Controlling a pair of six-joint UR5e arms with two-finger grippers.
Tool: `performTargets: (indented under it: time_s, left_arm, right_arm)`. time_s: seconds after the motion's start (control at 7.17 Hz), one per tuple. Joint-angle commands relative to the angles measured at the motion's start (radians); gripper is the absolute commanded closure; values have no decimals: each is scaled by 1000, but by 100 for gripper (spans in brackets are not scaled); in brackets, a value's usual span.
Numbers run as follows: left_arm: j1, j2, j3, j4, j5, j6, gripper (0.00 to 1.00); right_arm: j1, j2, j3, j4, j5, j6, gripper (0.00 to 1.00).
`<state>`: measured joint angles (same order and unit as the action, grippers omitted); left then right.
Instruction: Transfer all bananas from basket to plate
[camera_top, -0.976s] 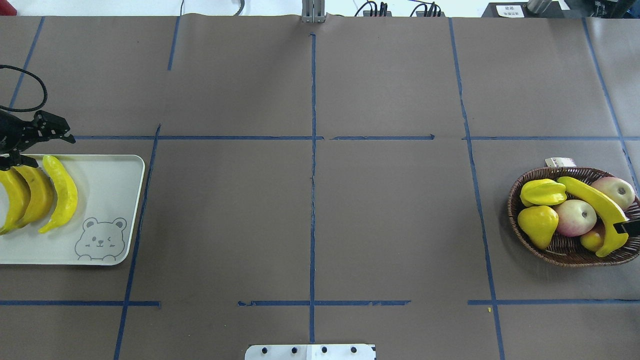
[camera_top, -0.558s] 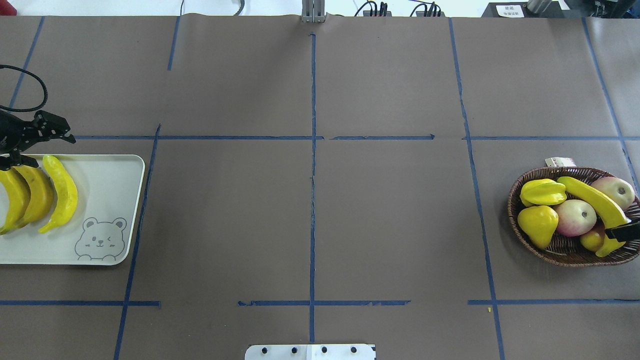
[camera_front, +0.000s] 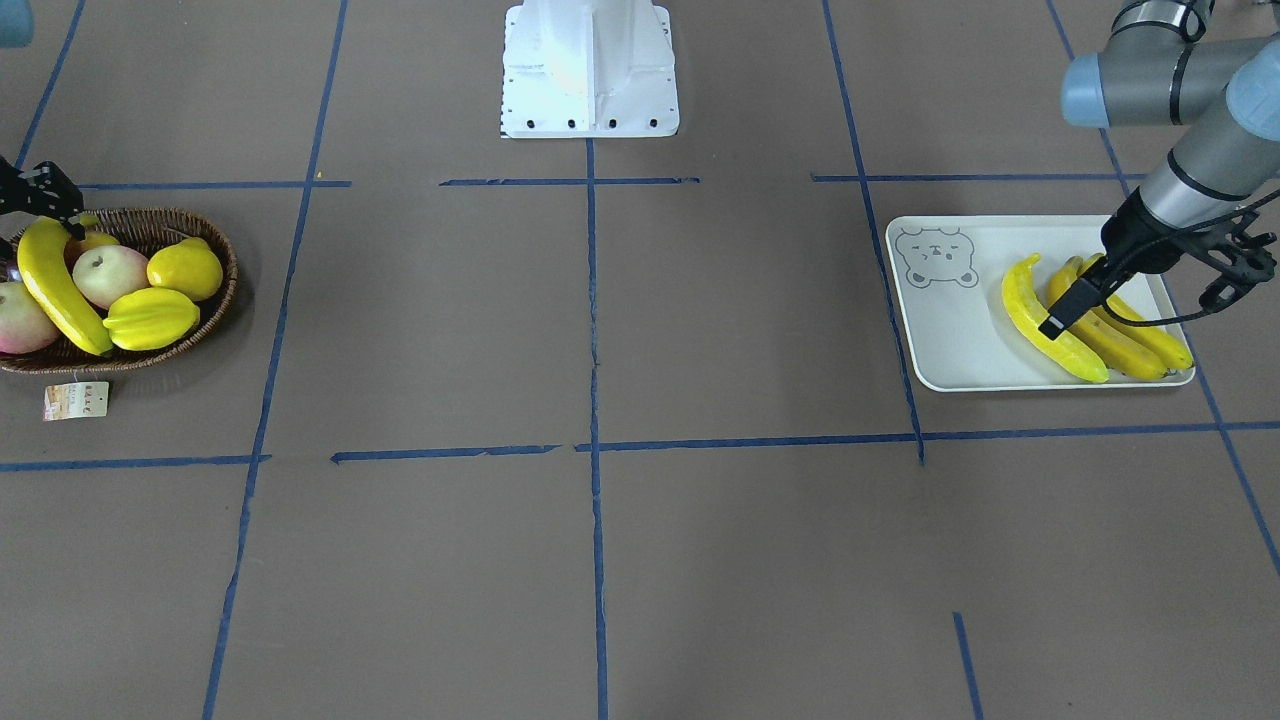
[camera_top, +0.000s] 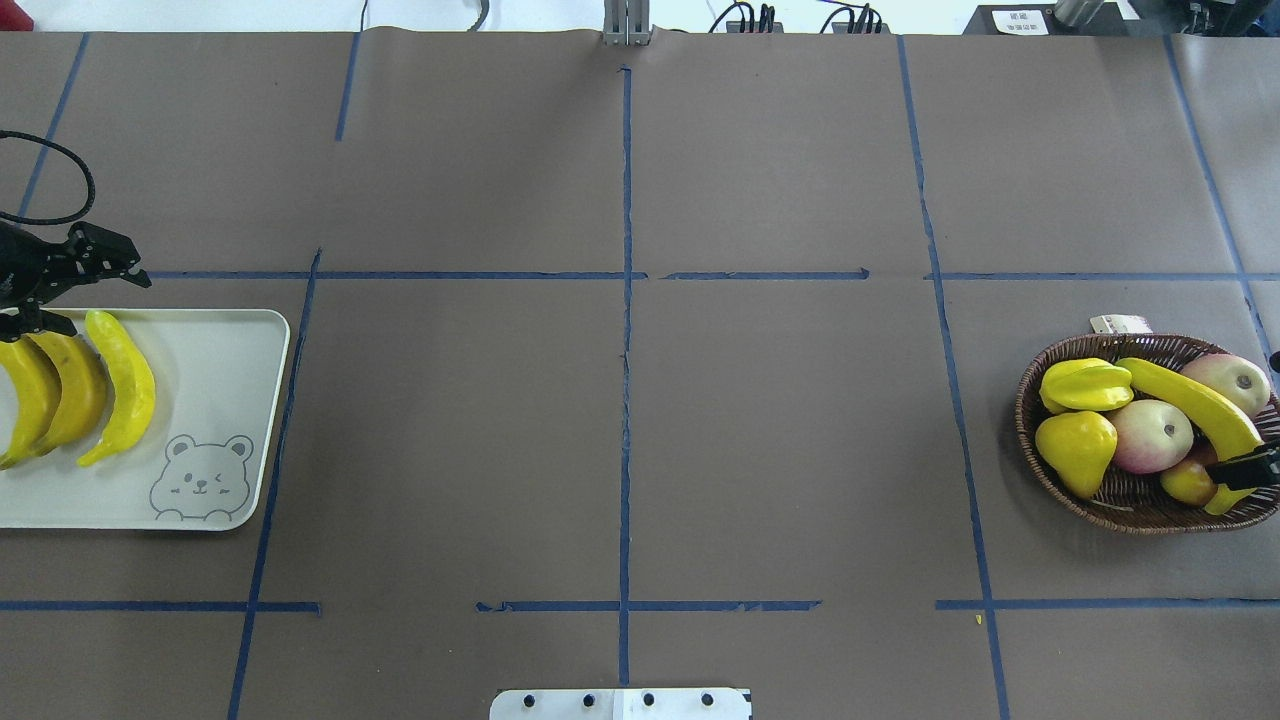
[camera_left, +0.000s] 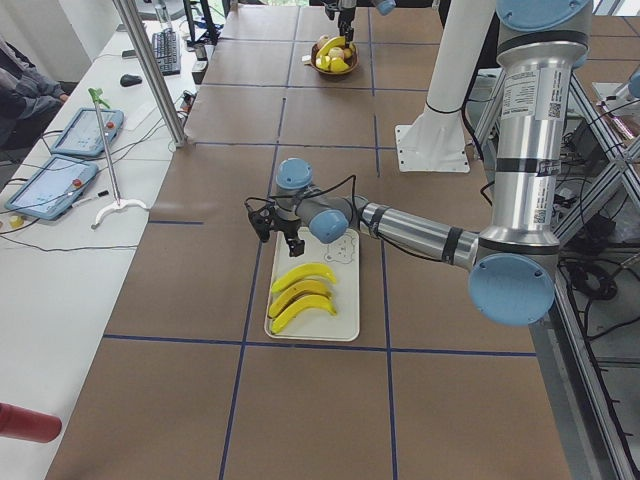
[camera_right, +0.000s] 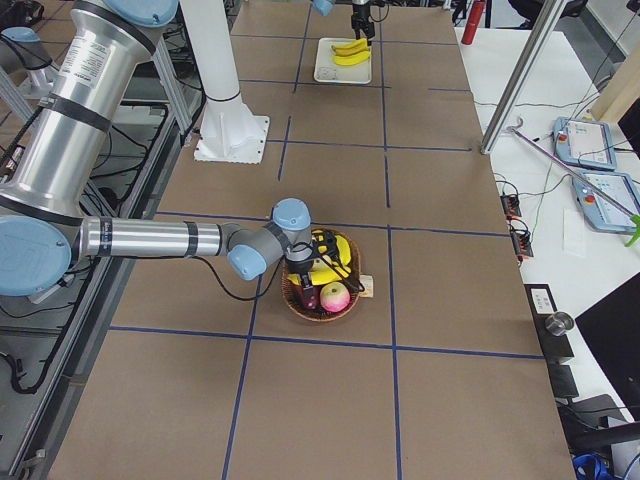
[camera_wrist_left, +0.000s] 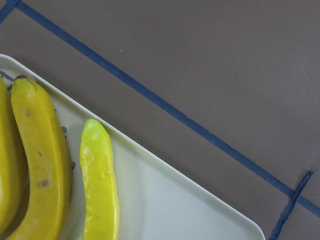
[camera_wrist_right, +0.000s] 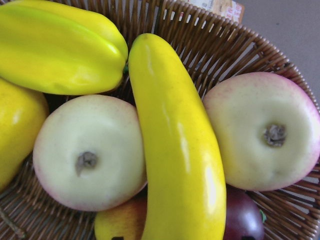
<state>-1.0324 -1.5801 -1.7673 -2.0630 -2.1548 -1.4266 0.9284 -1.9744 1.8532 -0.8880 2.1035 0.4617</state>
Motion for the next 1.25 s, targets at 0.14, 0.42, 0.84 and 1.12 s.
performTargets:
  time_s: [0.14, 0.42, 0.84, 1.12]
  left_arm:
    - [0, 0, 0, 0, 0, 0, 0]
    - [0, 0, 0, 0, 0, -3, 0]
    - [0, 14, -3, -3, 0, -5, 0]
    - [5, 14, -1, -3, 0, -5, 0]
  right_arm:
    - [-5, 8, 0, 0, 0, 0, 53]
    - [-5, 8, 3, 1, 0, -2, 72]
    - [3, 0, 18, 6, 0, -5, 76]
    - [56, -7, 52, 9, 0, -9, 81]
